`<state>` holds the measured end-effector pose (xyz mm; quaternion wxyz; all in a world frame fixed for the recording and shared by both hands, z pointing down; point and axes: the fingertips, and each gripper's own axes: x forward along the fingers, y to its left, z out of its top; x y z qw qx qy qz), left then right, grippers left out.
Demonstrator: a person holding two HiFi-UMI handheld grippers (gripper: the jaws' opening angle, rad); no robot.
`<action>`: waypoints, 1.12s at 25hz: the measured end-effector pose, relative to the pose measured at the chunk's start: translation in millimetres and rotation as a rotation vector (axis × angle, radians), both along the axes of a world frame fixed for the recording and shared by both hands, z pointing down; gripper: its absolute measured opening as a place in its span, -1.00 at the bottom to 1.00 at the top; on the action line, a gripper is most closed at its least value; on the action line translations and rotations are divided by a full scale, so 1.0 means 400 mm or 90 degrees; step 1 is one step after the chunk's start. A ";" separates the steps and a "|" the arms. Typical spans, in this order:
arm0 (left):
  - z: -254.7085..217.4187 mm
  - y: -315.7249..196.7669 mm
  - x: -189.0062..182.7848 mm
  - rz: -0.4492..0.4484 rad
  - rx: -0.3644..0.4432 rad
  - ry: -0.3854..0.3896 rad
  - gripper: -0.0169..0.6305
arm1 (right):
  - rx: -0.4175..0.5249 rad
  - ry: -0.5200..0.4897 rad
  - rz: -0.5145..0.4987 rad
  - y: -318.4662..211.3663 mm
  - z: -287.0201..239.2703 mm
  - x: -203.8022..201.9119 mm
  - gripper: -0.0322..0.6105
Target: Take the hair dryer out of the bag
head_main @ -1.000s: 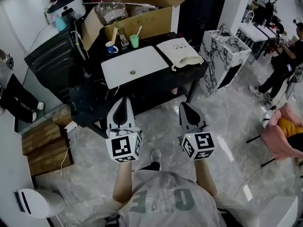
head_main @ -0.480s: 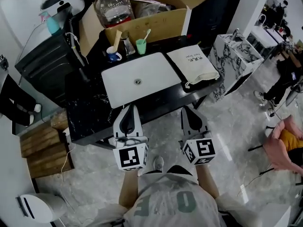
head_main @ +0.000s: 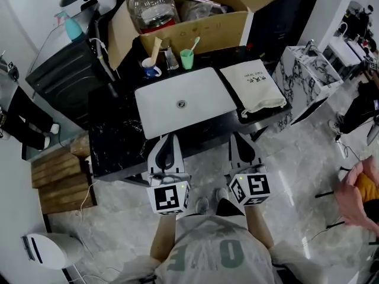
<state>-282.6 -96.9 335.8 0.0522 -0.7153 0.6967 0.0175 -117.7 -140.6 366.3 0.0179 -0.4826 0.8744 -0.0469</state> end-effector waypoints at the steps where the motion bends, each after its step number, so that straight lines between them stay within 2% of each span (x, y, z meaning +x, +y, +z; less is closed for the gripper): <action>1: -0.001 -0.005 0.002 -0.003 0.000 0.002 -0.86 | -0.001 -0.001 -0.005 -0.008 0.000 -0.002 -0.80; 6: -0.017 -0.025 0.007 -0.027 0.014 0.006 -0.86 | 0.004 -0.005 -0.027 -0.045 -0.002 0.001 -0.80; 15: -0.016 -0.048 0.017 -0.058 0.006 0.001 -0.85 | 0.008 -0.012 -0.038 -0.091 -0.012 0.032 -0.80; 25: -0.010 -0.095 0.058 -0.046 -0.003 0.007 -0.85 | -0.004 -0.013 -0.063 -0.122 0.000 0.066 -0.79; 26: -0.007 -0.101 0.065 -0.043 -0.006 0.006 -0.85 | -0.009 -0.016 -0.067 -0.125 0.003 0.070 -0.77; 27: -0.004 -0.108 0.072 -0.039 -0.010 0.005 -0.79 | -0.017 -0.019 -0.072 -0.129 0.007 0.073 -0.62; 28: 0.000 -0.116 0.078 -0.033 -0.014 0.008 -0.56 | -0.027 -0.022 -0.078 -0.134 0.013 0.075 -0.24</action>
